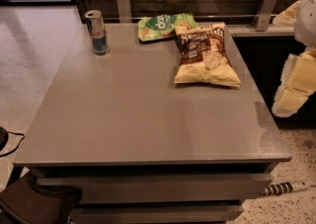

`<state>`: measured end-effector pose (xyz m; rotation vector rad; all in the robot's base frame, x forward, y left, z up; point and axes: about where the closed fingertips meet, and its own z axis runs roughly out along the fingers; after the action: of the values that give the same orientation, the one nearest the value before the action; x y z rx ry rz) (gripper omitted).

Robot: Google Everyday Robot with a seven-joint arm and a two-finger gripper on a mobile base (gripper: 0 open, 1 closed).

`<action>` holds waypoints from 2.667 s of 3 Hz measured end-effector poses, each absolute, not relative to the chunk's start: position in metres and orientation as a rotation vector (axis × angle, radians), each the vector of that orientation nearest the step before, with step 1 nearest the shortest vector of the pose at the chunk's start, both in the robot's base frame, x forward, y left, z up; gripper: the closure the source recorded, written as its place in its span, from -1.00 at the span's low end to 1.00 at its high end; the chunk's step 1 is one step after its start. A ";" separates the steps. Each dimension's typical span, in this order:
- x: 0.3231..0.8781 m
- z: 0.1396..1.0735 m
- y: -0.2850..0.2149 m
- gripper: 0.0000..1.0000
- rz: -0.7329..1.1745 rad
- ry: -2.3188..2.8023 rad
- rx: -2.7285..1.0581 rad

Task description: Pick brown chip bag

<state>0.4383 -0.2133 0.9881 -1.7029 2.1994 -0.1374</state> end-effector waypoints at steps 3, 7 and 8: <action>0.494 0.985 -0.231 -1.00 -0.115 2.326 -1.488; 0.621 0.943 -0.189 -1.00 0.204 2.349 -0.603; 0.628 0.948 -0.188 -1.00 0.219 2.328 -0.549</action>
Offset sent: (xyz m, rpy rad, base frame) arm 0.0249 -0.0160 0.0016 0.0451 0.0037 -0.0862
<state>0.6284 -0.1877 0.9479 -0.5485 2.3280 0.2188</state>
